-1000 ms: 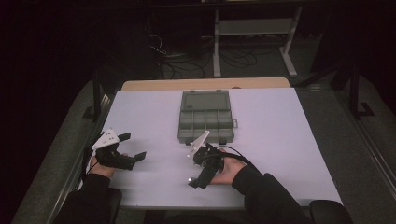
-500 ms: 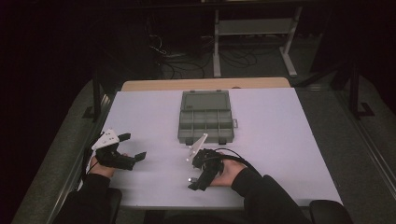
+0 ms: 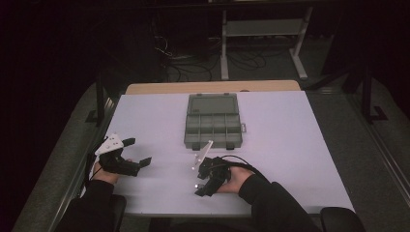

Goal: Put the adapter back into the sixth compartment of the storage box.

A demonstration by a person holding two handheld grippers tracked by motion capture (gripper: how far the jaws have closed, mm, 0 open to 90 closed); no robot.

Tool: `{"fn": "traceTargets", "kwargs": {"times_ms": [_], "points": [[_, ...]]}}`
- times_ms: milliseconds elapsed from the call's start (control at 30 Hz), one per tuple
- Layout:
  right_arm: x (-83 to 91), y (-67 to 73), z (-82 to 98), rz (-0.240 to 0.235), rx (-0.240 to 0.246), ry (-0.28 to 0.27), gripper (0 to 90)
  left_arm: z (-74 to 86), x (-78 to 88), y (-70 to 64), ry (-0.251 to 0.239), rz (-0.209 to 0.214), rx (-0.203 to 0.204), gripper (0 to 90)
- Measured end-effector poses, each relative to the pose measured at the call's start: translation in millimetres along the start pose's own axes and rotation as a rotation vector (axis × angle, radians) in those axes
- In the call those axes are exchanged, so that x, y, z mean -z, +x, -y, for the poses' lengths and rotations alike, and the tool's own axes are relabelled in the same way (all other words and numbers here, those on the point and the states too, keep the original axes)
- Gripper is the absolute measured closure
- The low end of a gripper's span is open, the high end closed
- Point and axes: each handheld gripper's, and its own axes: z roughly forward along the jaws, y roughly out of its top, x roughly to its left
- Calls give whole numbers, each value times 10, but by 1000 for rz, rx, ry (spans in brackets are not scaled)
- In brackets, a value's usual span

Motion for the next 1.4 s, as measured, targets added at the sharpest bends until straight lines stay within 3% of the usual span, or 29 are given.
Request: {"fn": "traceTargets", "kwargs": {"times_ms": [33, 167, 633, 1400], "points": [[-5, -2, -1, 3, 3, 0, 488, 0, 0, -1, 0, 0, 0, 0], [-15, 8, -3, 10, 10, 8, 573, 0, 0, 1, 0, 0, 1, 0], [-39, -8, -12, 46, 7, 20, 740, 1, -1, 1, 1, -1, 1, 0], [33, -69, -16, 30, -22, 13, 747, 2, -2, 3, 2, 0, 2, 0]]}}
